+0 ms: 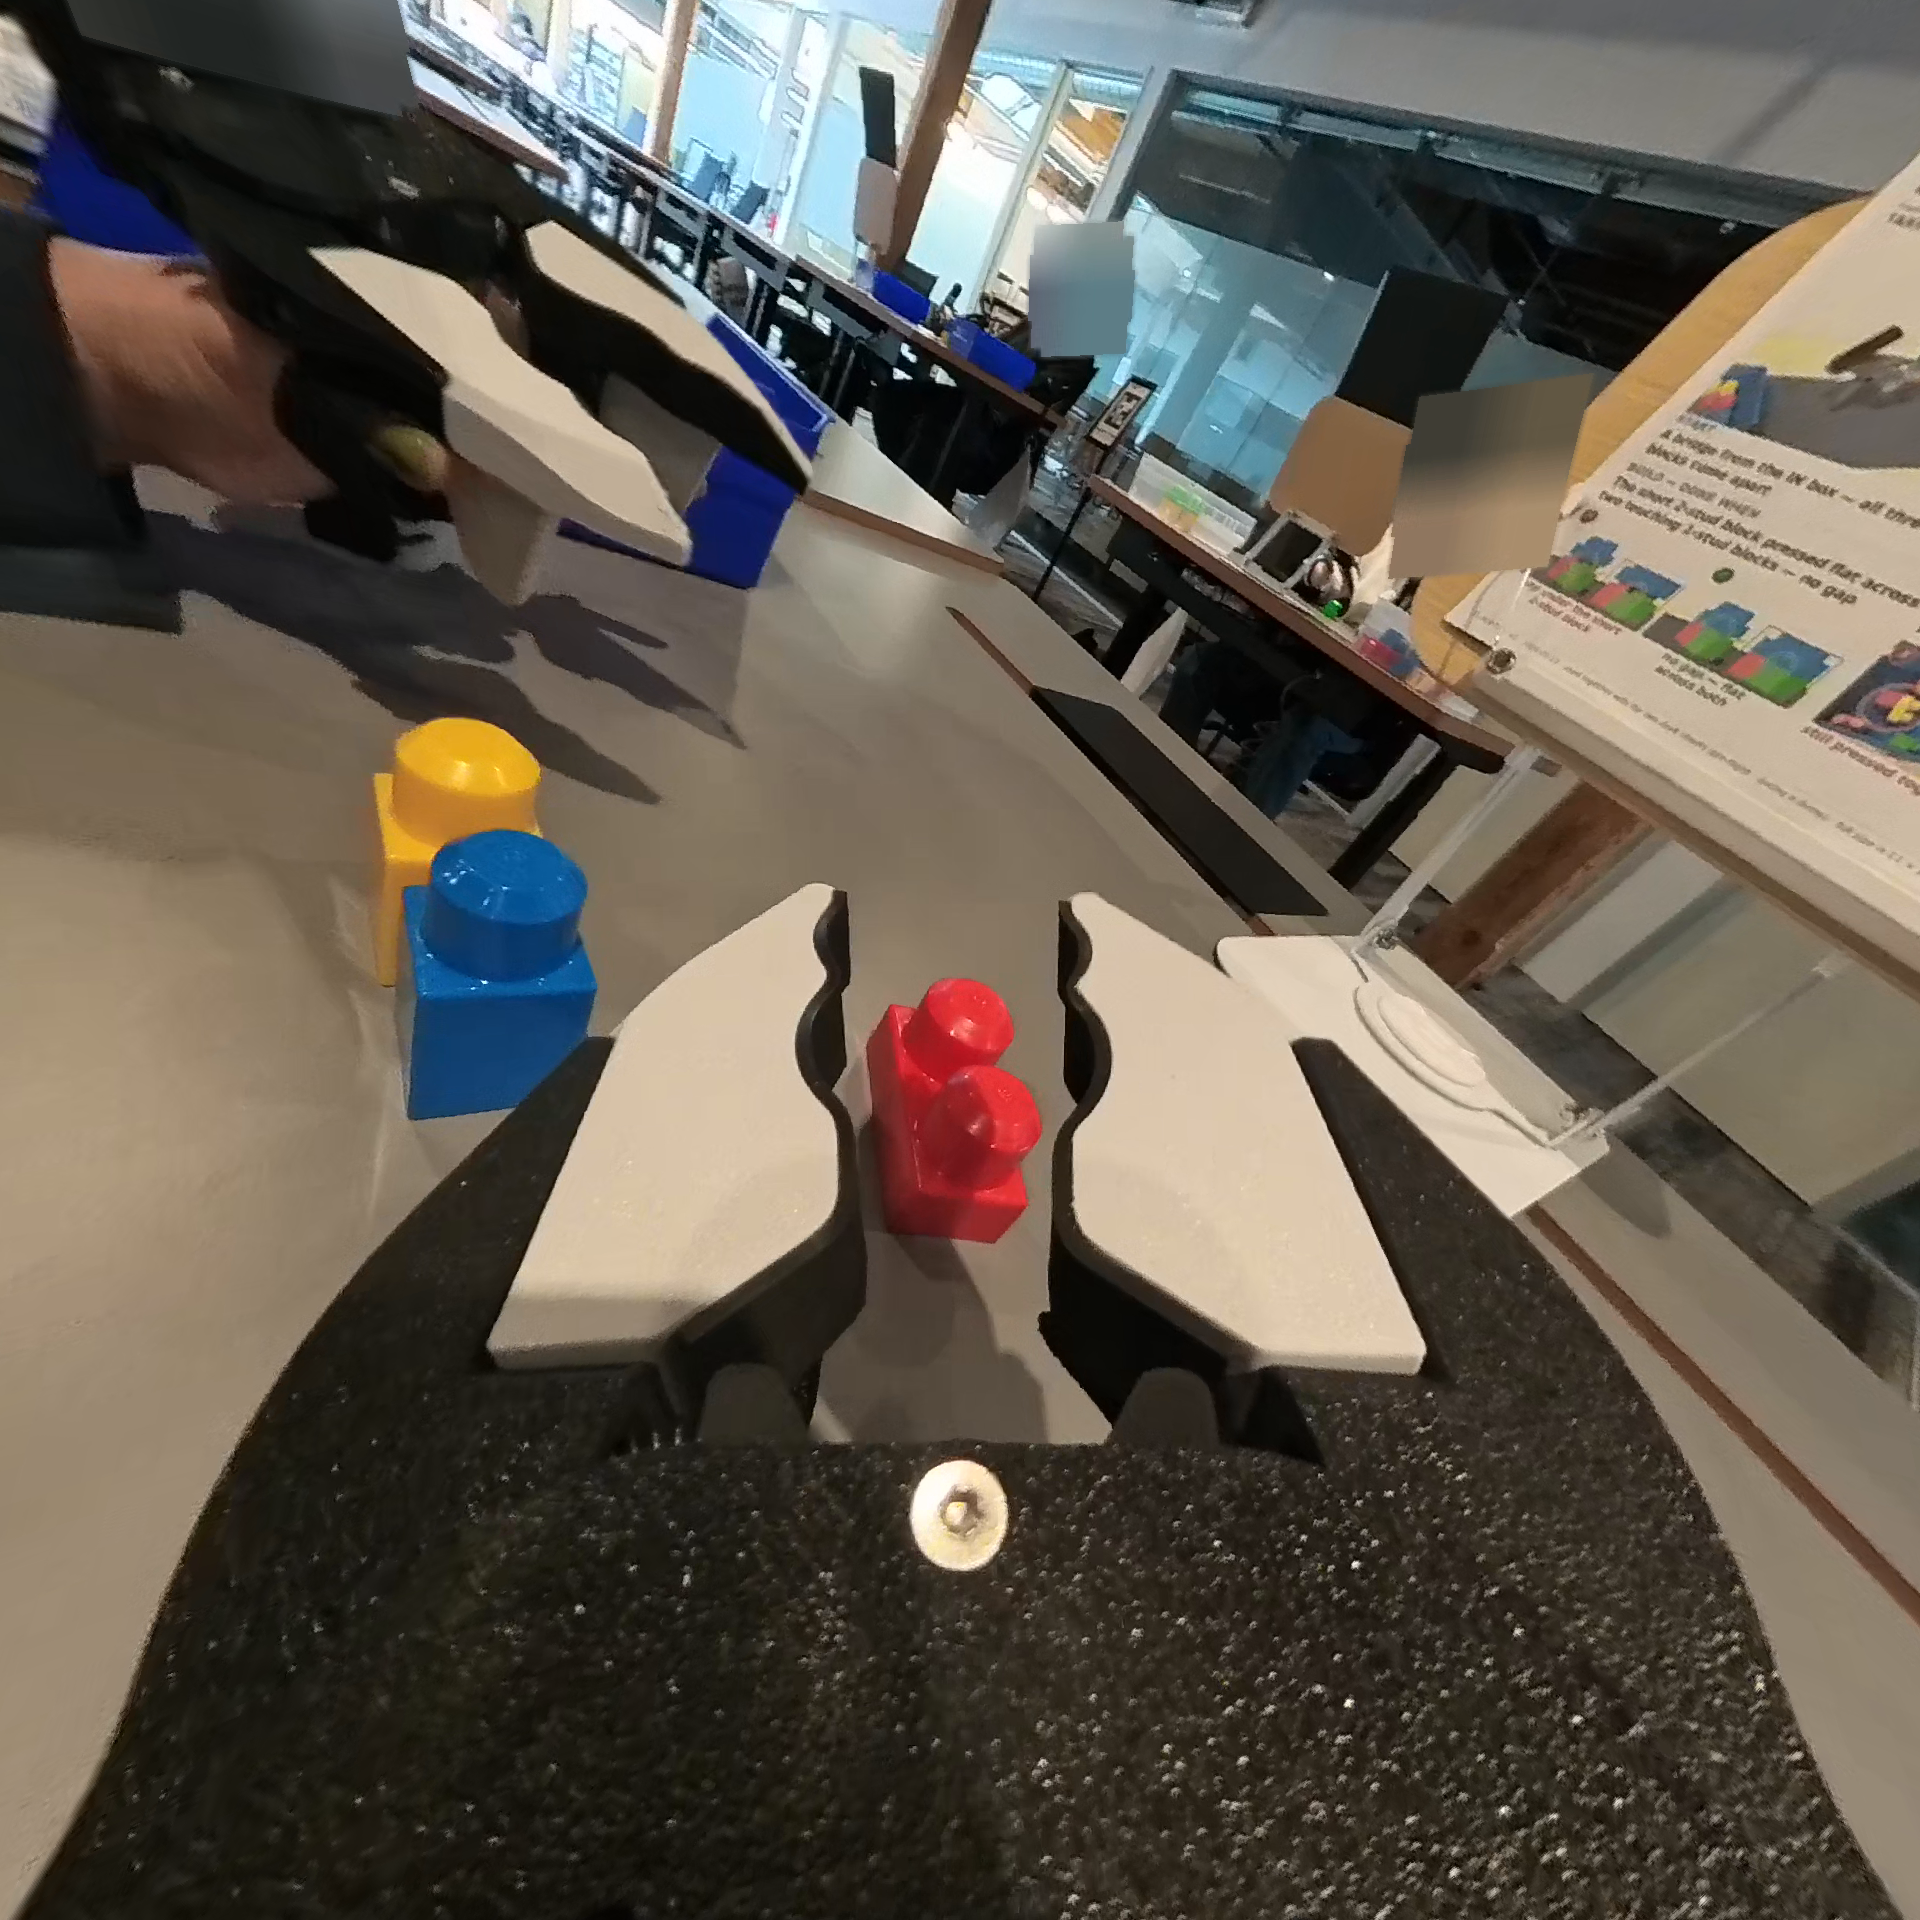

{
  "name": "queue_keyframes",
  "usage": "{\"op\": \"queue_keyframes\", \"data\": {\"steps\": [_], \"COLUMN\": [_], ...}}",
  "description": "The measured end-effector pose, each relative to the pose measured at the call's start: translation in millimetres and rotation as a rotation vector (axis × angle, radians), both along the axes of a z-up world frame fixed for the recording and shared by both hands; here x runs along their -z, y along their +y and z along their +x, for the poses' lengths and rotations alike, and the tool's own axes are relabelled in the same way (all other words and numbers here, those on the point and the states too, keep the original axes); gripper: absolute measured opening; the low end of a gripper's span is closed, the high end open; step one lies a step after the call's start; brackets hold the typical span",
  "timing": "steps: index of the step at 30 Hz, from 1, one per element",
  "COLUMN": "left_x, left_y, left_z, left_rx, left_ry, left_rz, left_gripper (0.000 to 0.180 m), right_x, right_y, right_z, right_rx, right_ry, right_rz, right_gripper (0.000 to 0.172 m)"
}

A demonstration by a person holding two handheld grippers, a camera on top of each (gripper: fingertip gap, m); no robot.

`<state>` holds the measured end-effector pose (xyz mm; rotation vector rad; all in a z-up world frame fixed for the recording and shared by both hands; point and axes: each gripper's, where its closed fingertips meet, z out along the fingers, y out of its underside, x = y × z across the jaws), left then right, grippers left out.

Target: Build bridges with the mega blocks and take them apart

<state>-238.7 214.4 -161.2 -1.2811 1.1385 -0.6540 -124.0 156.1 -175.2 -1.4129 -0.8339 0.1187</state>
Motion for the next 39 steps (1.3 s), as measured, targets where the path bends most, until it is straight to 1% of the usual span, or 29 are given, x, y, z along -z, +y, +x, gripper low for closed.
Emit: {"op": "queue_keyframes", "data": {"steps": [2,4,8,12,17,21,24,27,33,39], "left_x": [3,12,22,32,44,54,62,69,81,85], "left_y": [-10,-18,-33,-46,-60,-70,-77,-82,-84,-84], "left_z": [-4,-6,-6,-2,4,4,5,7,8,8], "left_rx": [0.07,0.146,0.273,0.331,0.403,0.441,0.471,0.486,0.492,0.491], "left_ry": [0.024,0.064,0.09,0.159,0.224,0.29,0.332,0.371,0.433,0.446], "left_rz": [-0.037,-0.076,-0.171,-0.182,-0.23,-0.281,-0.305,-0.317,-0.324,-0.325], "left_gripper": [0.054,0.054,0.053,0.053,0.052,0.053,0.054,0.054,0.054,0.053], "right_x": [-1,-1,5,15,28,40,46,50,62,65], "right_y": [-3,-7,-16,-23,-28,-32,-36,-39,-45,-45], "right_z": [-3,-7,-20,-28,-32,-33,-37,-40,-45,-50], "right_rx": [-0.033,-0.067,-0.178,-0.256,-0.312,-0.353,-0.374,-0.389,-0.404,-0.406], "right_ry": [-0.012,-0.027,-0.031,-0.042,-0.058,-0.069,-0.084,-0.108,-0.195,-0.201], "right_rz": [0.009,0.006,-0.046,-0.133,-0.231,-0.332,-0.367,-0.386,-0.425,-0.433], "right_gripper": [0.038,0.038,0.038,0.04,0.041,0.042,0.042,0.035,0.015,0.007]}}
